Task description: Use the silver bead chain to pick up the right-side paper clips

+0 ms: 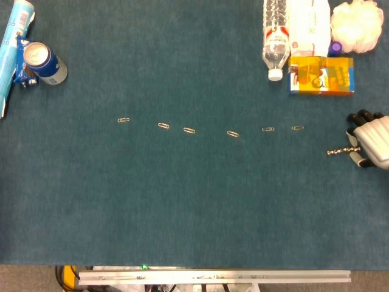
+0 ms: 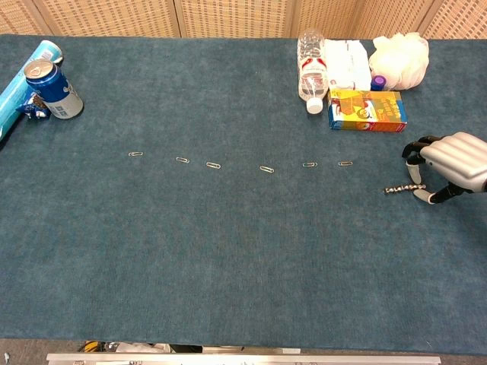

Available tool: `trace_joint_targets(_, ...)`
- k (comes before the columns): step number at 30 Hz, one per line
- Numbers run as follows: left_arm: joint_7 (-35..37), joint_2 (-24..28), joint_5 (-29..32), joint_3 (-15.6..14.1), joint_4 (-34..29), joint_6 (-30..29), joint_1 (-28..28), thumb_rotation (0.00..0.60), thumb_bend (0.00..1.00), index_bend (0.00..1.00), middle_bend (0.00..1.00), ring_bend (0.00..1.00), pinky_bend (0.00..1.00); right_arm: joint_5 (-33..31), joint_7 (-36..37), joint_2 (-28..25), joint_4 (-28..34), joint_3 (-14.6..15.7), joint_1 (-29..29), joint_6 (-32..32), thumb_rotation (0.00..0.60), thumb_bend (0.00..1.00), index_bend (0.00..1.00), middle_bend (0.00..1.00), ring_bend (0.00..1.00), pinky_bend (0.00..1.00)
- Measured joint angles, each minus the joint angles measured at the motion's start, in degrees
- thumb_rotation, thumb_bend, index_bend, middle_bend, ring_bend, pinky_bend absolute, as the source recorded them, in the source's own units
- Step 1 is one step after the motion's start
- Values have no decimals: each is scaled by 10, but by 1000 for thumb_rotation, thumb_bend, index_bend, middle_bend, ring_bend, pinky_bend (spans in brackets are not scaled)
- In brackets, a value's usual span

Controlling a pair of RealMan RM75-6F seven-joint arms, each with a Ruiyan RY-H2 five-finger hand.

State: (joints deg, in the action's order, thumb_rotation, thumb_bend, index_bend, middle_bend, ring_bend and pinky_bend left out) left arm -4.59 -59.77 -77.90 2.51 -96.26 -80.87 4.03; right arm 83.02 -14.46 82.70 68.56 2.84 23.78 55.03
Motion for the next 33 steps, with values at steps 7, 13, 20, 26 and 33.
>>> trace_joint_targets(7, -1, 1, 0, 0, -1, 1, 0, 600, 124, 348, 359, 301, 428, -1, 0, 2, -3, 0, 1, -2, 600, 296, 554, 255, 183, 340)
trace_joint_targets(13, -1, 1, 1, 0, 0, 2, 0, 600, 124, 348, 359, 301, 428, -1, 1, 2, -4, 1, 1, -2, 600, 297, 556, 255, 183, 340)
trace_joint_targets(20, -1, 1, 1, 0, 0, 2, 1, 600, 124, 348, 359, 301, 428, -1, 1, 3, -5, 2, 1, -2, 600, 312, 589, 255, 183, 340)
trace_joint_targets(26, -2, 0, 2, 0, 0, 3, 1, 600, 125, 348, 359, 301, 428, 0, 3, 1, -3, 2, -1, 2, 600, 319, 595, 255, 183, 340)
trace_joint_targets(33, -4, 0, 2, 0, 0, 3, 1, 600, 124, 348, 359, 301, 428, 3, 7, -8, 9, 2, -2, 7, 600, 322, 596, 255, 183, 340)
